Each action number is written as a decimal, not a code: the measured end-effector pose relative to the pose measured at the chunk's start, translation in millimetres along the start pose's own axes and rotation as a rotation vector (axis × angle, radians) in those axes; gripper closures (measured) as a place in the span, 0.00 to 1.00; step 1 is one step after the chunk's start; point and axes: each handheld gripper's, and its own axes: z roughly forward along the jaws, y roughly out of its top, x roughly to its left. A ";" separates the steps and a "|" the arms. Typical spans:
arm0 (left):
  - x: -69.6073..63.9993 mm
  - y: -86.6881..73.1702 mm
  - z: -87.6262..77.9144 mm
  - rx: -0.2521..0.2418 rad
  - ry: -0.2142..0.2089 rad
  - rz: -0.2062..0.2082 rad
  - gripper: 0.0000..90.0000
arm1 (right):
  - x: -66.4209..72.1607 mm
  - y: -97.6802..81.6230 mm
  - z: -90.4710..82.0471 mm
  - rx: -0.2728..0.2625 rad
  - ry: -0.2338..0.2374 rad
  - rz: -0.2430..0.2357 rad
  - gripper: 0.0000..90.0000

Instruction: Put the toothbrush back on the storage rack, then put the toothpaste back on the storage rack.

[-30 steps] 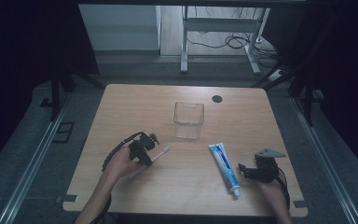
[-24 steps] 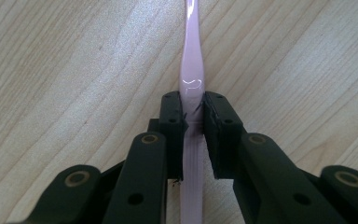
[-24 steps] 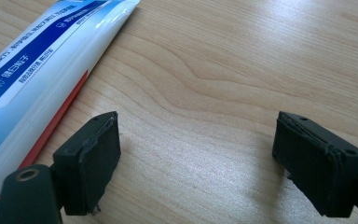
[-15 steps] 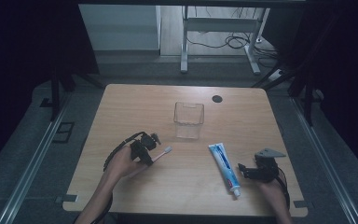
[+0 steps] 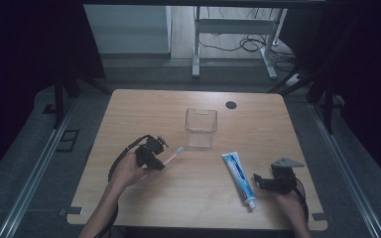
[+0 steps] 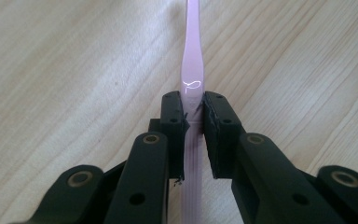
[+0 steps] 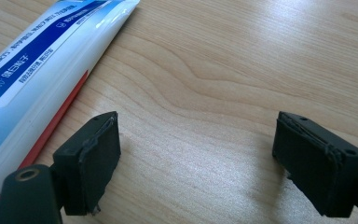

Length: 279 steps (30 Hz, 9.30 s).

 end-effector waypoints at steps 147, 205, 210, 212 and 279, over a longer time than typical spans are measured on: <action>1.3 151.4 27.0 -0.548 0.124 0.016 0.87 | 0.3 1.1 1.1 0.002 0.013 -0.007 0.16; -16.3 146.6 -6.0 -0.540 0.133 0.023 0.30 | 0.6 1.4 1.4 0.003 0.013 -0.009 0.16; -18.1 140.2 -13.9 -0.542 0.127 0.015 0.22 | 0.6 1.4 1.4 0.003 0.013 -0.009 0.15; -18.5 137.4 -16.1 -0.537 0.123 0.014 0.19 | 0.6 1.4 1.4 0.003 0.013 -0.009 0.15; -26.2 -10.5 18.8 -0.506 0.127 -0.021 0.01 | 0.5 1.3 1.4 0.002 0.014 -0.011 0.16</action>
